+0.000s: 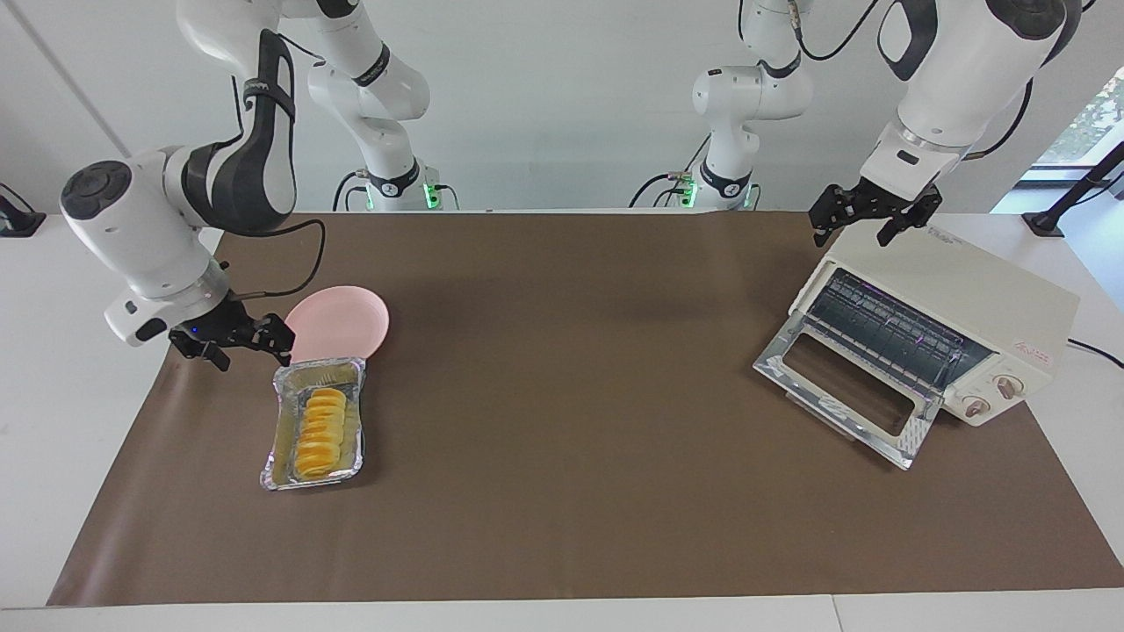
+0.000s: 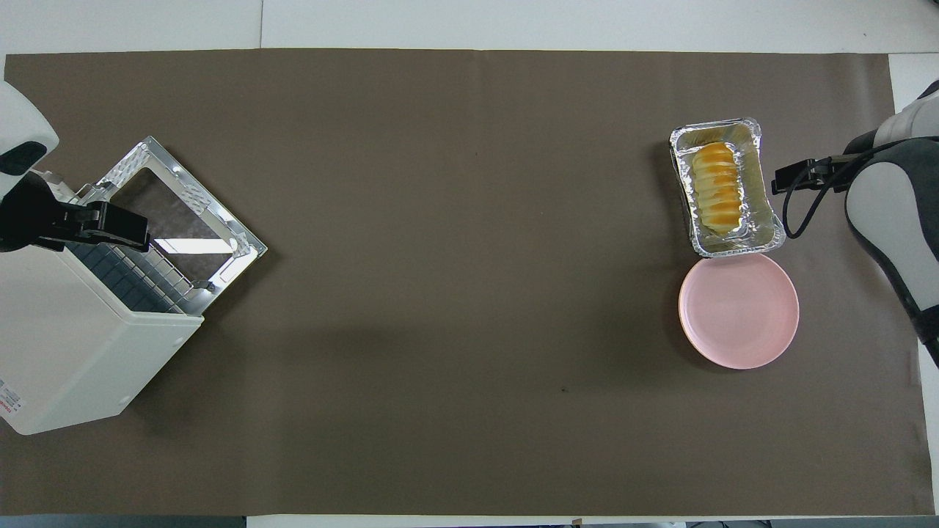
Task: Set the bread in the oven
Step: 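Grasp the edge of the foil tray with the right gripper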
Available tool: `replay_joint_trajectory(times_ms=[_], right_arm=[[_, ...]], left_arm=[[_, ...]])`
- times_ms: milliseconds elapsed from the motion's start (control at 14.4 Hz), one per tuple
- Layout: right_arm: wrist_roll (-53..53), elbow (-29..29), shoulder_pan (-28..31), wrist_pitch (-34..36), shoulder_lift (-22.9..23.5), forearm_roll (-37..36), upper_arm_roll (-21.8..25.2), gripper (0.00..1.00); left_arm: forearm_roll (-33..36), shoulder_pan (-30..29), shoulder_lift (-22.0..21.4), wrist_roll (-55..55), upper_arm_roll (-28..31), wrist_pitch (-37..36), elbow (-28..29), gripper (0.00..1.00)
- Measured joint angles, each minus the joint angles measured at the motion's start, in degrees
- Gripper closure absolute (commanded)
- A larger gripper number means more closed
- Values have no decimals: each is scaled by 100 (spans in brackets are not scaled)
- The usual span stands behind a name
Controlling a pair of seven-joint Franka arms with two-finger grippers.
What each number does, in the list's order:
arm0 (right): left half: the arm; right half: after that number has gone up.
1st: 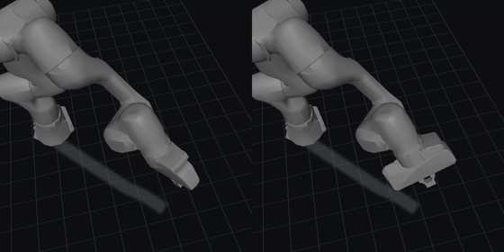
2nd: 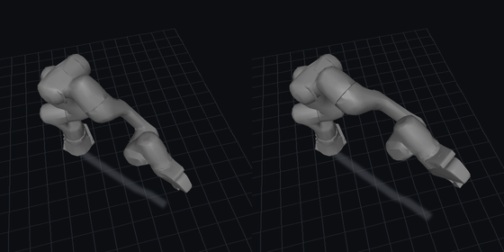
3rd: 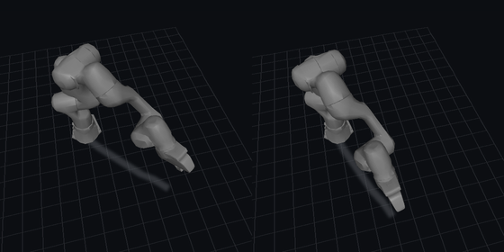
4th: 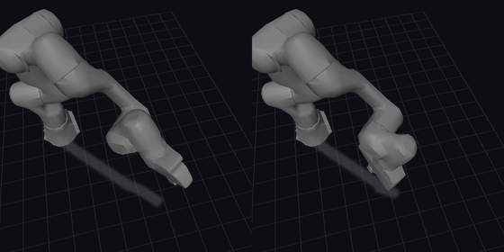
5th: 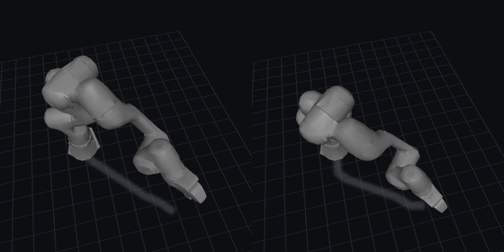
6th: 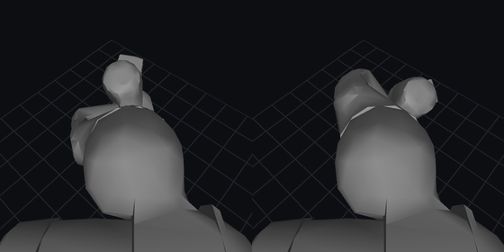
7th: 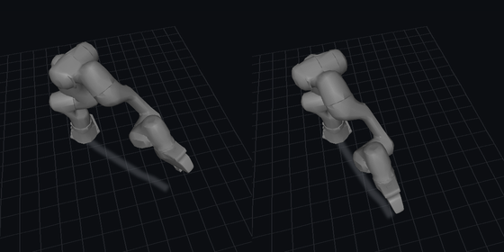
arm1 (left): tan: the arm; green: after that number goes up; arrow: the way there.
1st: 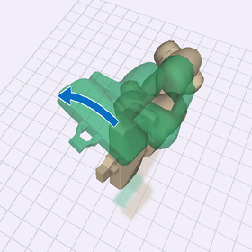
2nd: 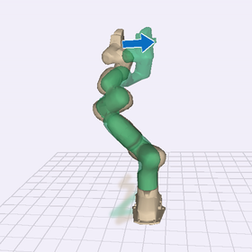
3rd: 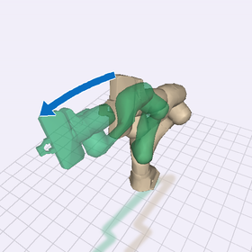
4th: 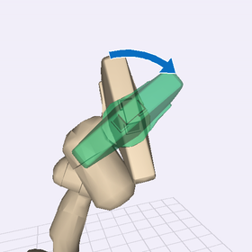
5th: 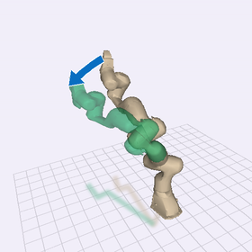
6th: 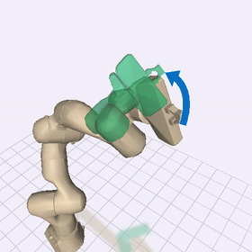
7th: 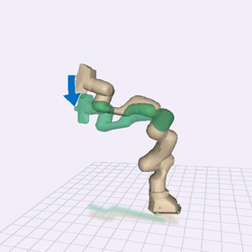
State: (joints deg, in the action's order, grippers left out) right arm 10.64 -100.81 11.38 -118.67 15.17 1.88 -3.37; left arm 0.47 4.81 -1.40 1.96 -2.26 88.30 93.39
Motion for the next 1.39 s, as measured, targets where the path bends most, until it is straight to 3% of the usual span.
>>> replay_joint_trajectory(times_ms=[347,1387], right_arm=[[660,-185,318,-794,683,5,10,3],[606,-163,309,-910,897,12,-12,5]], left_arm=[[0,0,0,0,0,0,0,0],[0,0,0,0,0,0,0,0]])
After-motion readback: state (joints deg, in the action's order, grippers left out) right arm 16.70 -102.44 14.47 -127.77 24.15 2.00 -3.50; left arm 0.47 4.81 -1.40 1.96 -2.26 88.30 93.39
